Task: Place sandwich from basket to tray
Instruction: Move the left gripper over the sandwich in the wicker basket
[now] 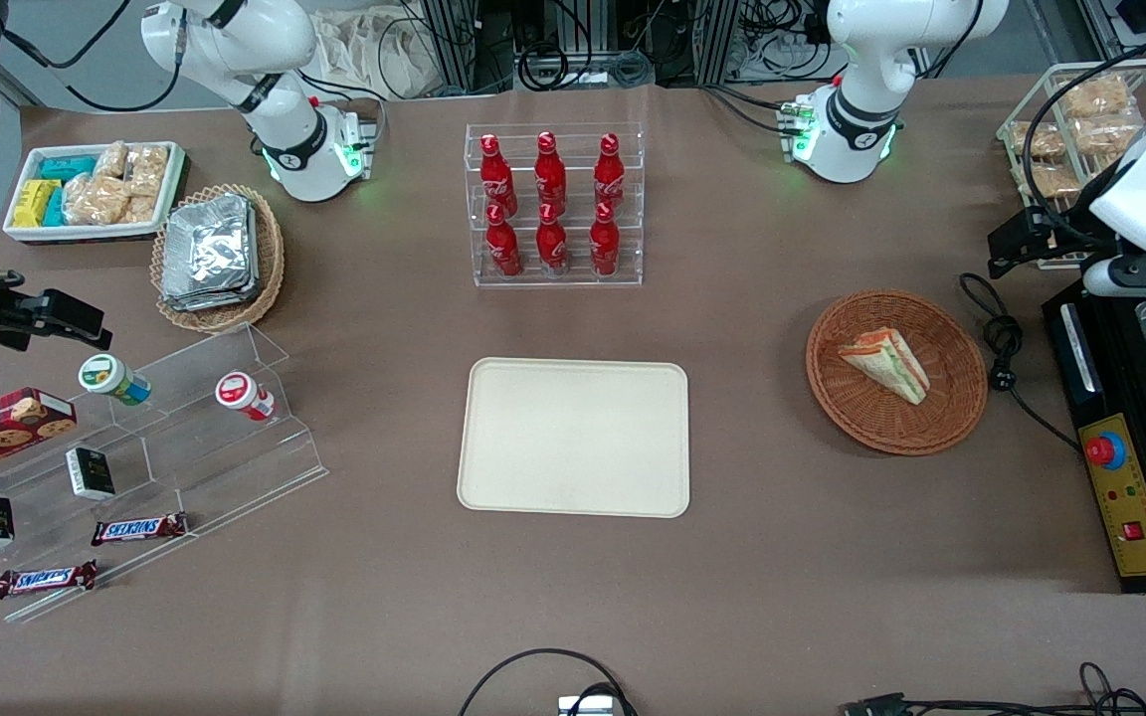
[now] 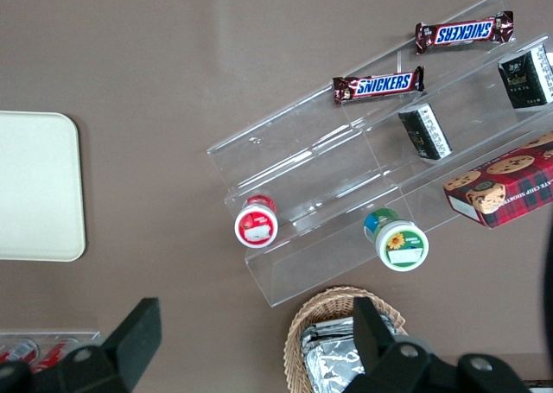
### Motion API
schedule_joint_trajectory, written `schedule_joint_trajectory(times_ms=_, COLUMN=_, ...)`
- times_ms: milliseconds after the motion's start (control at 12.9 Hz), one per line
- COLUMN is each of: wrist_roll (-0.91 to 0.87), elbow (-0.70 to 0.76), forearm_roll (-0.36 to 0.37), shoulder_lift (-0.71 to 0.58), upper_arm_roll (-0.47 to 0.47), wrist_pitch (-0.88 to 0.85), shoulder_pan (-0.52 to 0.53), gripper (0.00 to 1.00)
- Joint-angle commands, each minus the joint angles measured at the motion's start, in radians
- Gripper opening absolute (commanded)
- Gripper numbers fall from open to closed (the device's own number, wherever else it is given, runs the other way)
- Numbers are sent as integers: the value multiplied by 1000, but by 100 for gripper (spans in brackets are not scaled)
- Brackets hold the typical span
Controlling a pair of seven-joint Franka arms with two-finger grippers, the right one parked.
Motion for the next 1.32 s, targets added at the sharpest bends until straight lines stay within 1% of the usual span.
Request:
schedule_joint_trajectory(times_ms=0, wrist_roll=-1, elbow=10, forearm_roll=8, shoulder_lift=-1, upper_arm_roll=-1, wrist_pitch=-21, shoulder_pan=-5, gripper=100)
schedule_joint_trajectory(times_ms=155, wrist_roll=-30, elbow=35, forearm_roll=-3, shoulder_lift=19, upper_arm_roll=2, wrist_pitch=-21, shoulder_pan=-2, gripper=100)
schedule_joint_trajectory(times_ms=310, wrist_roll=-72, elbow=27, forearm_roll=-3, shoulder_lift=22, upper_arm_roll=3, wrist_pitch=-21, shoulder_pan=-2, gripper=100)
schedule_joint_trajectory(times_ms=465, wrist_roll=-240, elbow=10, forearm_roll=2, shoulder_lift=54, upper_arm_roll=0, wrist_pitch=-18, shoulder_pan=-8, gripper=100)
schedule_joint_trajectory(times_ms=542, wrist_roll=-263, elbow=-10, forearm_roll=2, shoulder_lift=59, upper_arm_roll=-1, wrist_pitch=-6, shoulder_pan=-9, gripper=100)
schedule_joint_trajectory(times_ms=775, wrist_roll=-366, elbow=-120, forearm_roll=12, shoulder_lift=47, upper_arm_roll=-1, wrist_pitch=72, shoulder_pan=-11, gripper=100)
schedule_joint_trajectory(times_ms=1007, wrist_roll=-429, elbow=-301, forearm_roll=15, shoulder_lift=-4, upper_arm_roll=-1, wrist_pitch=228, shoulder_pan=-12, gripper=100)
schedule_joint_trajectory(times_ms=1239, wrist_roll=-512, elbow=-428, forearm_roll=20, shoulder_lift=-19, upper_arm_roll=-3, wrist_pitch=366, shoulder_pan=-14, gripper=100)
